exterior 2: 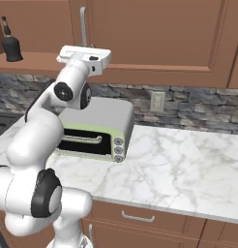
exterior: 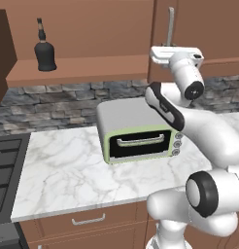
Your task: Get the candle and the liquor from the cabinet and move them to the dining counter.
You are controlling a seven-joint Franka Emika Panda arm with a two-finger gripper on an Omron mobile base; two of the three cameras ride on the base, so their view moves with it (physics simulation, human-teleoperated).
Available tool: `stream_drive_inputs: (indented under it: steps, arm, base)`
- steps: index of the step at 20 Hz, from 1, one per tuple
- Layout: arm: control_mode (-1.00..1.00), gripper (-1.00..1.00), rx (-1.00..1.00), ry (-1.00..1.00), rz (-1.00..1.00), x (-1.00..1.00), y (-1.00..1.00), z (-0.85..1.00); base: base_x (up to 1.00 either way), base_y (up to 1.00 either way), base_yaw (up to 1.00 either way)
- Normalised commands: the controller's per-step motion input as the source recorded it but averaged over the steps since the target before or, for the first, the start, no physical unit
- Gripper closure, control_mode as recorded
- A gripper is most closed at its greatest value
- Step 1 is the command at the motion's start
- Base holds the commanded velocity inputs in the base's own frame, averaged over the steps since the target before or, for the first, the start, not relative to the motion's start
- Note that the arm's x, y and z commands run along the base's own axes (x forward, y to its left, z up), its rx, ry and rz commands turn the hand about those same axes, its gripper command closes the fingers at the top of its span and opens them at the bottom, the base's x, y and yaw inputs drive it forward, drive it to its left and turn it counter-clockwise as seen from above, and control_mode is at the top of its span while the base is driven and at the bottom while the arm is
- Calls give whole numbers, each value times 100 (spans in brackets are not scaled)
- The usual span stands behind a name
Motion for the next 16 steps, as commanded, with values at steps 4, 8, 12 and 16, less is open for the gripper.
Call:
stream_drive_inputs:
  steps: [4, 8, 12, 16]
  arm:
    - [-100, 100, 0, 0, -12, -62, -45, 8]
    - [-100, 100, 0, 0, -14, -66, -48, 9]
    - [-100, 100, 0, 0, -16, -77, -53, 9]
    - [-100, 100, 0, 0, -16, -84, -58, 5]
  base:
    - [0, 0, 0]
    - [0, 0, 0]
    - [0, 0, 0]
    - [0, 0, 0]
